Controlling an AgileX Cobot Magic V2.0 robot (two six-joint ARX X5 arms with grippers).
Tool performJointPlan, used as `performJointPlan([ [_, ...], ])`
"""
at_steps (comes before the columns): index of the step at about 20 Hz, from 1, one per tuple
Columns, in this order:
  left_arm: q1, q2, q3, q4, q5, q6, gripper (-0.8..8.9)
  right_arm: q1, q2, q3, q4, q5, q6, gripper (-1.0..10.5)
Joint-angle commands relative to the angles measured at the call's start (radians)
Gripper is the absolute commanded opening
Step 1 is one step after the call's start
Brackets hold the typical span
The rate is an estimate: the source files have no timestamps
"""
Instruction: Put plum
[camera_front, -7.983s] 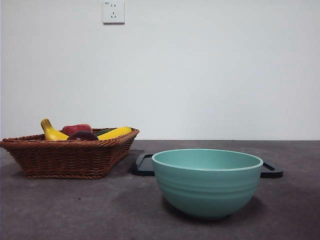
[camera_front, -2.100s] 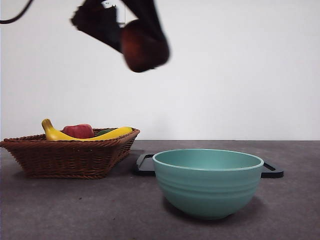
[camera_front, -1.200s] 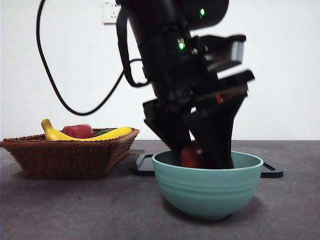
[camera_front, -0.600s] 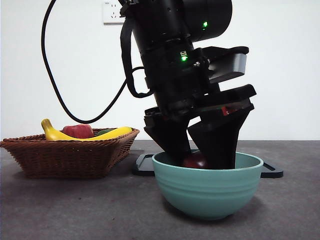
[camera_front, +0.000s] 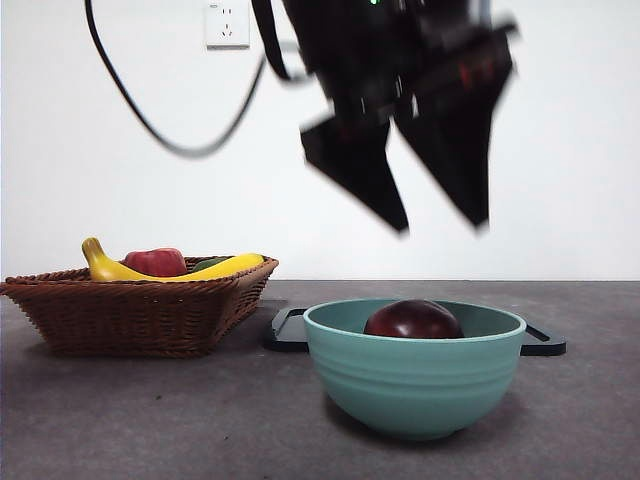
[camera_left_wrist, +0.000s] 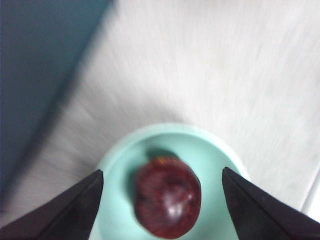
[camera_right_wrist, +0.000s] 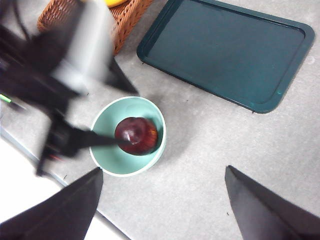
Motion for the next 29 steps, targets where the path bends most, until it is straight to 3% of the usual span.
performJointPlan([
  [1,0.023,-0.069,0.026,0.003,-0.005,-0.026,3.83,0.004,0.008,0.020,0.006,0.000,0.008,3.9],
  [8,0.220,-0.350,0.006,-0.052,0.014,-0.089,3.82,0.004,0.008,0.020,0.006,0.000,0.007,3.9],
  [14,0.350,-0.565,-0.210,-0.068,0.158,-0.106,3.82,0.004,0.008,0.020,0.006,0.000,0.007,3.9],
  [22,0.368,-0.785,-0.529,-0.068,0.401,-0.128,3.74,0.004,0.009,0.020,0.005,0.000,0.010,3.9],
  [29,0.365,-0.790,-0.532,-0.083,0.411,-0.130,3.74,0.004,0.010,0.006,0.001,-0.004,0.030,3.9],
])
